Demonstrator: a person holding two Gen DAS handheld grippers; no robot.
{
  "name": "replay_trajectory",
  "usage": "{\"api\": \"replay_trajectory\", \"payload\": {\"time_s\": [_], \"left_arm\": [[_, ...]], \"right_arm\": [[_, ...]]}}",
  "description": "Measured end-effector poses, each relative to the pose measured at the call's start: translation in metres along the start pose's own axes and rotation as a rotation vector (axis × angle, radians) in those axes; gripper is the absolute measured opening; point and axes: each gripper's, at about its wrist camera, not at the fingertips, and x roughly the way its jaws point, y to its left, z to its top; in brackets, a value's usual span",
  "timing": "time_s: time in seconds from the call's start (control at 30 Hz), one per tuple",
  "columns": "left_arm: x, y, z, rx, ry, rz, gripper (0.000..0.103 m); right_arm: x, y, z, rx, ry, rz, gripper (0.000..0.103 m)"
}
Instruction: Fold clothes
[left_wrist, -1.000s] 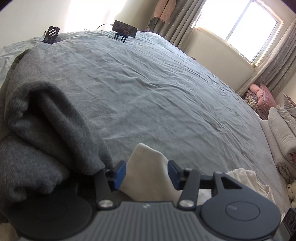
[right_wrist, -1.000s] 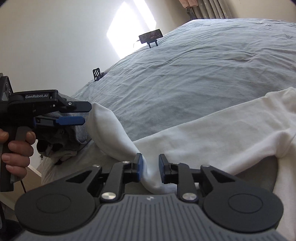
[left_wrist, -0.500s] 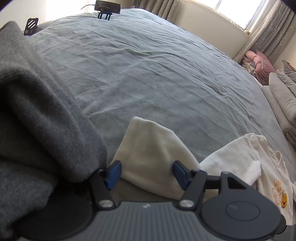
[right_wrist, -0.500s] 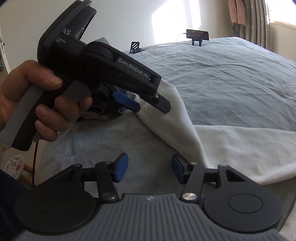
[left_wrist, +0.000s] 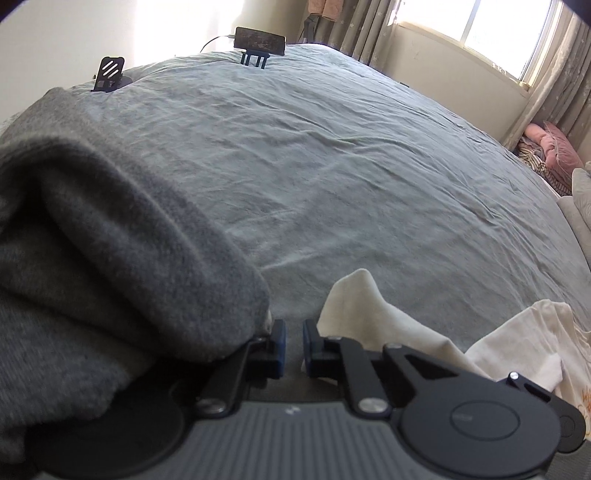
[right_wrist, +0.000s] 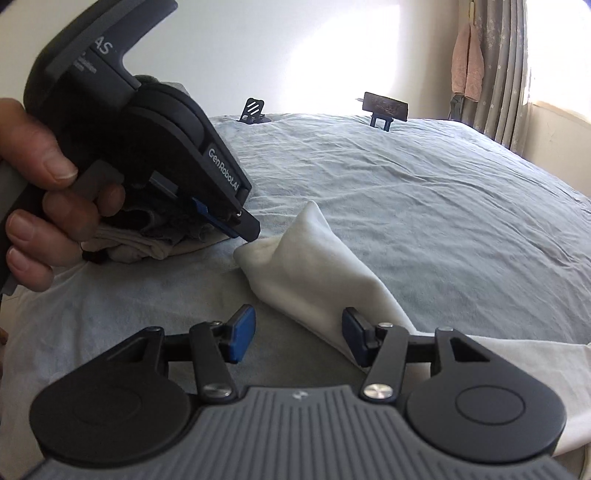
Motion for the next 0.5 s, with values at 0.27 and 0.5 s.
{"api": "replay_trajectory", "payload": {"time_s": [0.27, 0.5], "left_arm": [[-0.005, 0.01, 0.003, -0.135, 0.0, -0.117, 0.024], [-0.009, 0.017, 0.001, -0.244, 0.013, -0.253, 0.043]], "right_arm": [[-0.024, -0.021, 0.005, 0.205, -0.074, 0.102, 0.008], [-0.047, -0.023, 0.001, 0.281, -0.028, 0.251, 0.009]]}}
